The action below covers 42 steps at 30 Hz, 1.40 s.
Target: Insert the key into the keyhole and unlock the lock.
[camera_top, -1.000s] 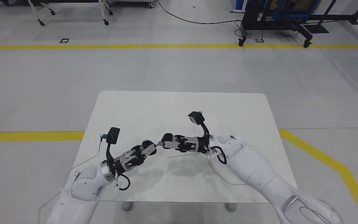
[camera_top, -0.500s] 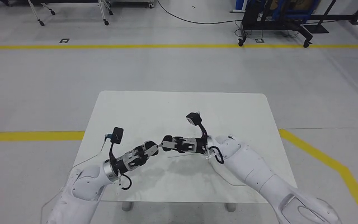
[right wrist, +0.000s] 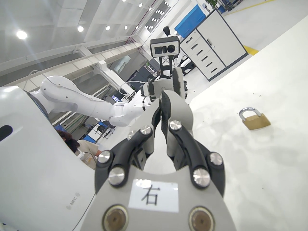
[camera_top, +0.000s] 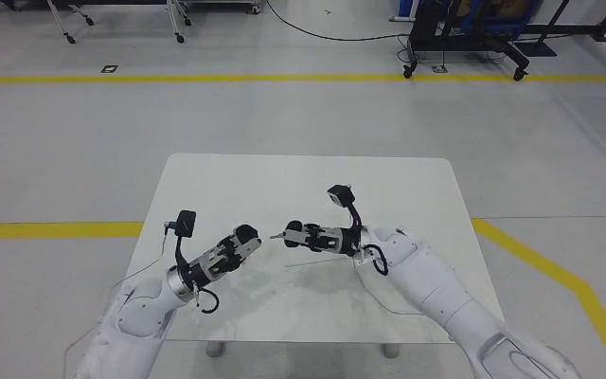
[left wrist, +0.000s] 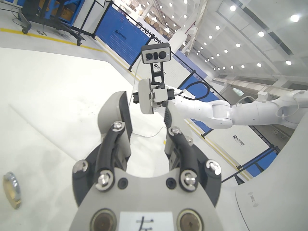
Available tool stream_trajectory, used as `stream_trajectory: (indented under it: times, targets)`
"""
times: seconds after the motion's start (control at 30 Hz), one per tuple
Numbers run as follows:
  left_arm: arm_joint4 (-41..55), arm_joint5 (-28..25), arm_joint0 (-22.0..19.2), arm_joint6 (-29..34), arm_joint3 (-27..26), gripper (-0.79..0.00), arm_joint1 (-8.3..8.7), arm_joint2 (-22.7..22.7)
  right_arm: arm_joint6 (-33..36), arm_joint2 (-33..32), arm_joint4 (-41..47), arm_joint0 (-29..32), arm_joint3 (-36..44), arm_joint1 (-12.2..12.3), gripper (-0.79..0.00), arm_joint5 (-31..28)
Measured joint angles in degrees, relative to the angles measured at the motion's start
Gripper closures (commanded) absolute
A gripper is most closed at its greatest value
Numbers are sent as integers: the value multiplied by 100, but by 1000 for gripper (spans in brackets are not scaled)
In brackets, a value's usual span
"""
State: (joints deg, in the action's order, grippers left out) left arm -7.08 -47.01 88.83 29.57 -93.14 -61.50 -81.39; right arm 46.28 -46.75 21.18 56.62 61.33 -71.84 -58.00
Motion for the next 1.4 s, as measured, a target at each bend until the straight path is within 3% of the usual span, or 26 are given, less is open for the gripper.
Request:
stream_trajectory:
  times: [0.1, 0.2, 0.3, 0.47, 0.53, 0.6, 0.63, 0.93, 1.27, 1.37, 1.4]
  targets:
    - [-920, 252, 39, -410, -49, -785, 16, -324, 0, -537, -76, 278, 231, 95, 0, 0]
    - [-2361, 823, 164, -931, -164, -785, -3, -391, 0, -510, -72, 261, 218, 94, 0, 0]
    - [-3625, 1628, 137, -1097, -104, -785, -43, -98, 0, -496, -70, 256, 214, 93, 0, 0]
    - [-4598, 2658, -161, -953, 144, -785, -121, 403, 0, -499, -70, 257, 215, 93, 0, 0]
    - [-4723, 2876, -289, -959, 248, -619, -153, 570, 0, -499, -71, 257, 215, 94, 0, 0]
    - [-4794, 2908, -377, -893, 327, -431, -173, 713, 0, -499, -71, 257, 215, 94, 0, 0]
    - [-4828, 2909, -398, -862, 351, -385, -178, 757, 0, -499, -71, 257, 215, 94, 0, 0]
    - [-4990, 2649, -225, -755, 205, -336, -130, 668, 0, -499, -71, 257, 215, 94, 0, 0]
    - [-5206, 2723, 11, -857, 63, -305, -96, 547, 0, -499, -71, 257, 215, 94, 0, 0]
    - [-5099, 2697, 10, -668, 69, -123, -92, 542, 0, -499, -71, 257, 215, 94, 0, 0]
    - [-5049, 2650, 0, -595, 72, -31, -90, 545, 0, -499, -71, 257, 215, 94, 0, 0]
